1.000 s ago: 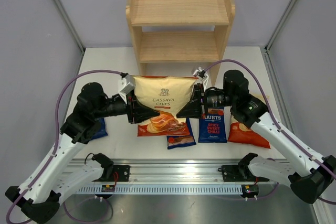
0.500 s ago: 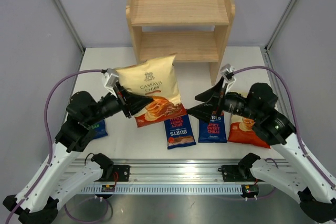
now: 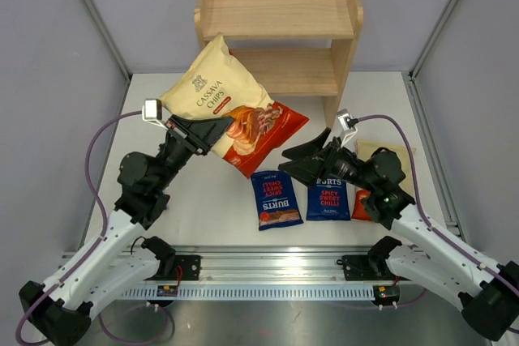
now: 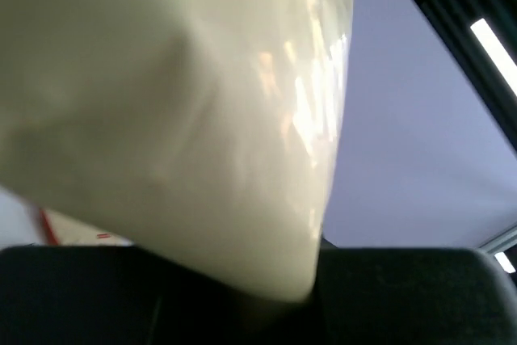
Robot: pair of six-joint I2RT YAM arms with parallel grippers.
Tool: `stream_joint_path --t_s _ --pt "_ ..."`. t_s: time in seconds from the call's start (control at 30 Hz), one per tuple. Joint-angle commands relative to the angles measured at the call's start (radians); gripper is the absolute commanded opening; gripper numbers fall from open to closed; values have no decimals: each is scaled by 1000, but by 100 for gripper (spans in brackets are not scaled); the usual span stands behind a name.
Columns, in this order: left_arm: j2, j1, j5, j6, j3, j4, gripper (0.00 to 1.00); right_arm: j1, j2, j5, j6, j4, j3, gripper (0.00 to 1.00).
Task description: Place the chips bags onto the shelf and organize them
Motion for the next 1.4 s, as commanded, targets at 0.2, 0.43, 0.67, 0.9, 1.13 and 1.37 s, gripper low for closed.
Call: stream_joint_path --t_s 0.2,0.43,0.67,0.9,1.13,1.37 --pt "59 -2 -53 -314 -49 347 7 13 175 17 192 481 35 99" --pt "59 -4 -70 -329 -72 287 7 19 294 4 235 598 99 96" --pt "110 -5 -23 -323 -62 276 7 26 373 34 263 592 141 84" --pt "96 28 -12 -229 -52 198 24 26 390 49 257 514 130 36" --pt "16 140 -74 77 85 -213 56 26 342 198 305 436 49 19" --pt "-91 179 -341 393 223 -659 66 18 292 410 353 301 16 16"
